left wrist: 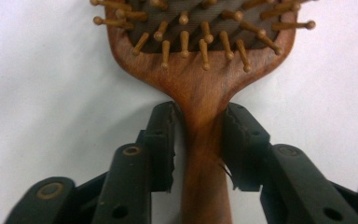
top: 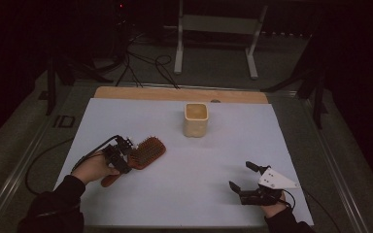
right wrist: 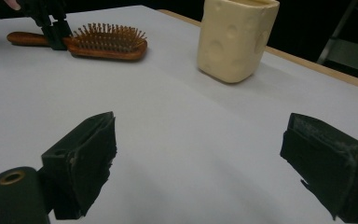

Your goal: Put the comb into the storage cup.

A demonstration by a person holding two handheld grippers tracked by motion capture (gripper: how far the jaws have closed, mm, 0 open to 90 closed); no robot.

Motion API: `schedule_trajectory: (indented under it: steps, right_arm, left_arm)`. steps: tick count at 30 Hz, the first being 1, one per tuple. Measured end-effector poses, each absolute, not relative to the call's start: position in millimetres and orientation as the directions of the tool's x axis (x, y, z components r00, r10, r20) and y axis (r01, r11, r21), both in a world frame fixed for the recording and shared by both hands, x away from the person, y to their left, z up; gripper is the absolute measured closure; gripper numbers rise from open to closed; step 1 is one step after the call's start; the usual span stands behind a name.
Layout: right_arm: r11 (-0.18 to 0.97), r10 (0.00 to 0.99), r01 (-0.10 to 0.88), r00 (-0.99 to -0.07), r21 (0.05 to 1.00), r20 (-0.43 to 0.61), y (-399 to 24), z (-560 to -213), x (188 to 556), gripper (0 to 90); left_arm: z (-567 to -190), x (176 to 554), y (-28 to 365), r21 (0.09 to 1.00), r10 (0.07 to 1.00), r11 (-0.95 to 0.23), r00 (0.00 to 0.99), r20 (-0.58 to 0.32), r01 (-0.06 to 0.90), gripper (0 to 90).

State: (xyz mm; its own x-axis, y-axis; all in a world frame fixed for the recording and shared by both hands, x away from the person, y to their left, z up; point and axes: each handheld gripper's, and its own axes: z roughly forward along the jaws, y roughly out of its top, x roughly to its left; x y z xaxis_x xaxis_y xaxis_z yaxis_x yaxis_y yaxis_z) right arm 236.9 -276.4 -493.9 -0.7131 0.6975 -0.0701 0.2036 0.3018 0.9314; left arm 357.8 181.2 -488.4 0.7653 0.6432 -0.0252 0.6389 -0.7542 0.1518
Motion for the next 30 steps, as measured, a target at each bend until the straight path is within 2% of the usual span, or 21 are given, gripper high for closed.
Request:
schedule_trajectory:
  steps: [9,24,30]
  right_arm:
    - [0.309,0.694,0.197,-0.716,0.93,-0.079,-275.1,-494.0,236.8,9.7]
    - [0.301,0.698,0.205,-0.713,0.931,-0.069,-275.5,-494.0,237.4,9.7]
    - [0.304,0.698,0.203,-0.712,0.931,-0.073,-276.3,-494.1,237.8,9.8]
  left_arm:
    - [-488.7,357.0,175.1,0.125,0.645,-0.757,0.764,-0.009,0.641,72.1]
    - [-488.0,346.4,178.9,0.203,0.655,-0.744,0.756,0.027,0.637,73.5]
    - [-488.1,343.5,181.3,0.247,0.669,-0.723,0.744,0.014,0.645,73.6]
